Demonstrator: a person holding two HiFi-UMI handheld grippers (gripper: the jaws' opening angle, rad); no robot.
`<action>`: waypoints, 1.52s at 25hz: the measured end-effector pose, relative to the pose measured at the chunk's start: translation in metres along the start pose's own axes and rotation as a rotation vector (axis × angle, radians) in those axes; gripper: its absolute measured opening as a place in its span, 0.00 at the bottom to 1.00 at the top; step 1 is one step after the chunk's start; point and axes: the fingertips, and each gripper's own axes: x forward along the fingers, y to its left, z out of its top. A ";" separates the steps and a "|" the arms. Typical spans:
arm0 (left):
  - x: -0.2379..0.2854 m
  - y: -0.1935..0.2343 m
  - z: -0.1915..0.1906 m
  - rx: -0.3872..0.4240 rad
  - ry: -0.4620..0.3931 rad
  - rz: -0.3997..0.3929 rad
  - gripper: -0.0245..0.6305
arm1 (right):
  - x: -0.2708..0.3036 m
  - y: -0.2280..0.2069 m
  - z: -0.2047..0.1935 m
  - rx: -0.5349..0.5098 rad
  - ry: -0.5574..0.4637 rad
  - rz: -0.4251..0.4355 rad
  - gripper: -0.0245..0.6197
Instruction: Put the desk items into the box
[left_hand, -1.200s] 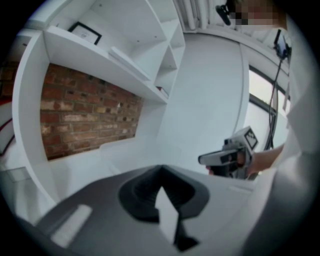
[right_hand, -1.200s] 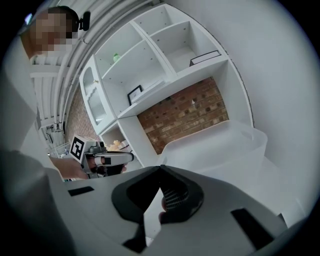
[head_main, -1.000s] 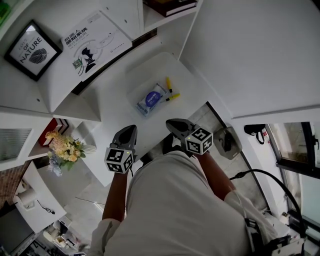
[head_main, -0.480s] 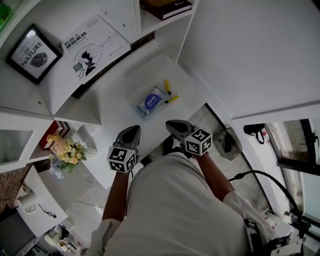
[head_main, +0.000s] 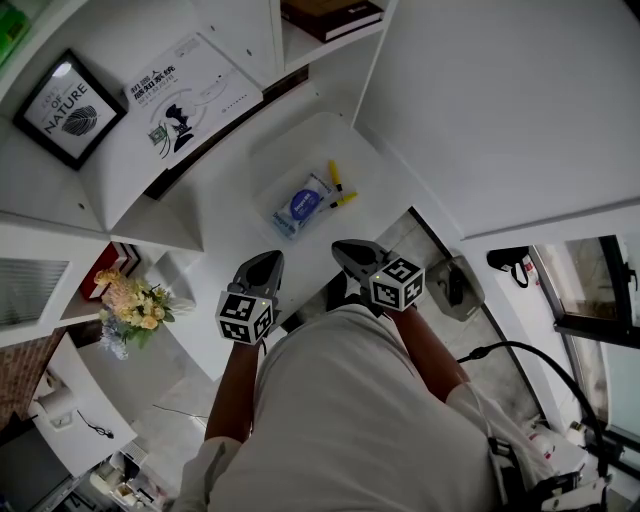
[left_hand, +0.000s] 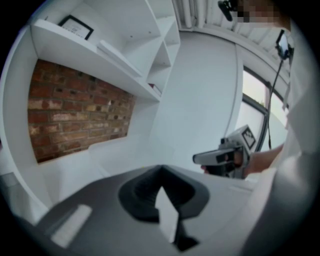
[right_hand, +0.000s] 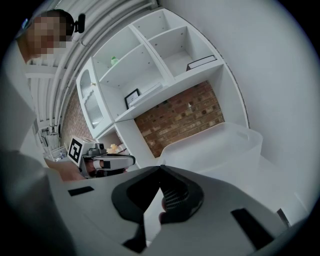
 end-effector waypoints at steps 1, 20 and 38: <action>0.000 0.000 0.000 -0.002 -0.002 -0.002 0.04 | 0.000 0.000 0.000 0.002 -0.001 0.000 0.04; -0.009 0.006 -0.008 -0.006 0.006 -0.039 0.04 | 0.010 0.016 -0.003 0.003 -0.011 -0.016 0.04; -0.021 0.018 -0.014 0.021 0.028 -0.091 0.04 | 0.017 0.037 -0.010 0.000 -0.036 -0.053 0.04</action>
